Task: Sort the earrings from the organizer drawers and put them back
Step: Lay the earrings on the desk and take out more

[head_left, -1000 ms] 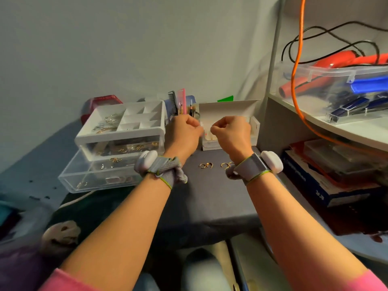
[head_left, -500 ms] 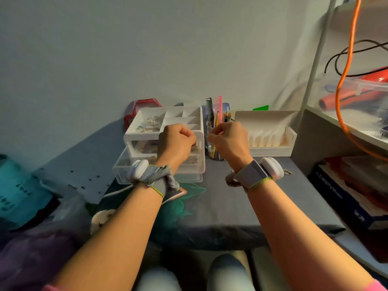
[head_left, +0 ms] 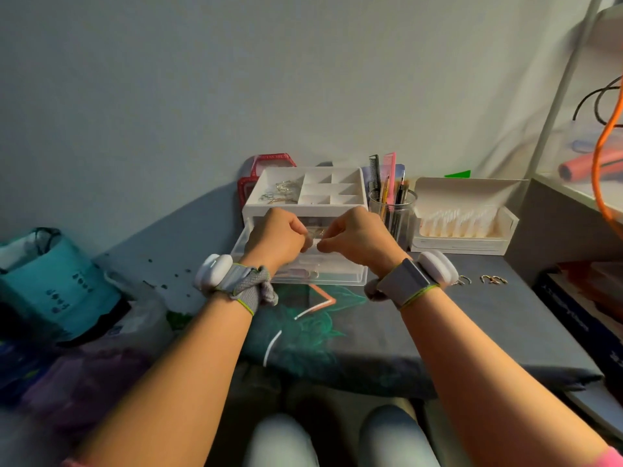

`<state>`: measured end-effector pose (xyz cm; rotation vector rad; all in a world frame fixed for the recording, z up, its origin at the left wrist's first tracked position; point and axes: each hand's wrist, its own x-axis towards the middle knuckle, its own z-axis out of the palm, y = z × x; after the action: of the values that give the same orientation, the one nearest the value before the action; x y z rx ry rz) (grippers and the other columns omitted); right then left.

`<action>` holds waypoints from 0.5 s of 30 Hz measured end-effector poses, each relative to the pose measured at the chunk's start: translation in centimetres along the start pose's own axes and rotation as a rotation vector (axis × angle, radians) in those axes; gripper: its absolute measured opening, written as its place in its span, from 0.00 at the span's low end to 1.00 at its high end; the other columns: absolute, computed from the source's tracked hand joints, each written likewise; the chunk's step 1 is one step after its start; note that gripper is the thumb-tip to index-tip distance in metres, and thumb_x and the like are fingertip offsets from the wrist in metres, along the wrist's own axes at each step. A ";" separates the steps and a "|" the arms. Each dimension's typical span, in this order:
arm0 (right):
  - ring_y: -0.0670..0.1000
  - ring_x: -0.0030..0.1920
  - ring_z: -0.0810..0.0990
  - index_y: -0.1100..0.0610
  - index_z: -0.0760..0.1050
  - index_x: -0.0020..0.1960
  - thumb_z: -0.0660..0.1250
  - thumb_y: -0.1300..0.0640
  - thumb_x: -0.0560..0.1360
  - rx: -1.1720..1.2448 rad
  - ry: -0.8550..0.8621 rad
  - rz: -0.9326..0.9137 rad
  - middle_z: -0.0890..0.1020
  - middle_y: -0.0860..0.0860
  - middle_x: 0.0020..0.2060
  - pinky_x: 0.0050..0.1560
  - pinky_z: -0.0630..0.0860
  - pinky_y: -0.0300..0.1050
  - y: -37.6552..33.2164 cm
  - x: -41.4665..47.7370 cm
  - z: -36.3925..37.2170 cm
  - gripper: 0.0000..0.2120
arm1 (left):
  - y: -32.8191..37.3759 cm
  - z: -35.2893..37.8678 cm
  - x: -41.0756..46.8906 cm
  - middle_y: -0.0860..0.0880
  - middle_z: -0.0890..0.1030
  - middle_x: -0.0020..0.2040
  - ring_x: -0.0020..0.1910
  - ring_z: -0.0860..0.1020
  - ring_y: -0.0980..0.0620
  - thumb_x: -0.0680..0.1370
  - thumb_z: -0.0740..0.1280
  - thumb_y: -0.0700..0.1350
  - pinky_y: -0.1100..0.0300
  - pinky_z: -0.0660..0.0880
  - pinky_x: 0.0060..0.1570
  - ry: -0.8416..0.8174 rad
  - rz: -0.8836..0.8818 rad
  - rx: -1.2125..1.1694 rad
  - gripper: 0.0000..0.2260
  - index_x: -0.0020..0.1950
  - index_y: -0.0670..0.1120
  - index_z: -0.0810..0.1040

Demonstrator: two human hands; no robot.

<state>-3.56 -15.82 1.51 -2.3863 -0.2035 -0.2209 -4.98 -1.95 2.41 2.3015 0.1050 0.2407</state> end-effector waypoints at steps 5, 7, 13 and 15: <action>0.50 0.41 0.82 0.55 0.84 0.42 0.77 0.56 0.66 -0.053 -0.082 -0.016 0.85 0.52 0.39 0.49 0.82 0.50 -0.8 -0.3 0.8 0.06 | -0.8 -1.0 -0.3 0.49 0.83 0.44 0.44 0.79 0.49 0.73 0.71 0.38 0.57 0.75 0.45 -0.004 0.023 0.057 0.08 0.37 0.50 0.82; 0.50 0.41 0.82 0.54 0.84 0.41 0.77 0.56 0.66 -0.068 -0.089 -0.018 0.85 0.51 0.39 0.49 0.82 0.51 -0.9 -0.3 1.1 0.05 | -1.1 -1.4 -0.3 0.48 0.84 0.48 0.46 0.81 0.46 0.74 0.68 0.37 0.55 0.78 0.47 -0.006 0.022 0.062 0.09 0.39 0.50 0.82; 0.52 0.39 0.81 0.57 0.84 0.41 0.75 0.54 0.68 -0.108 -0.058 -0.017 0.84 0.54 0.37 0.44 0.81 0.50 -1.3 0.2 1.6 0.06 | -1.9 -2.2 -0.2 0.47 0.84 0.46 0.43 0.79 0.47 0.74 0.67 0.34 0.58 0.77 0.43 0.012 0.041 0.080 0.09 0.40 0.46 0.84; 0.52 0.36 0.79 0.59 0.83 0.41 0.74 0.54 0.69 -0.111 -0.050 -0.021 0.84 0.56 0.37 0.41 0.80 0.48 -1.6 0.6 1.7 0.08 | -2.0 -2.5 0.1 0.47 0.84 0.44 0.44 0.80 0.47 0.74 0.67 0.33 0.58 0.77 0.43 0.032 0.037 0.080 0.10 0.39 0.46 0.84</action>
<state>-3.14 -13.46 1.48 -2.5028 -0.2459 -0.1864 -5.45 1.23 2.60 2.3816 0.0901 0.2976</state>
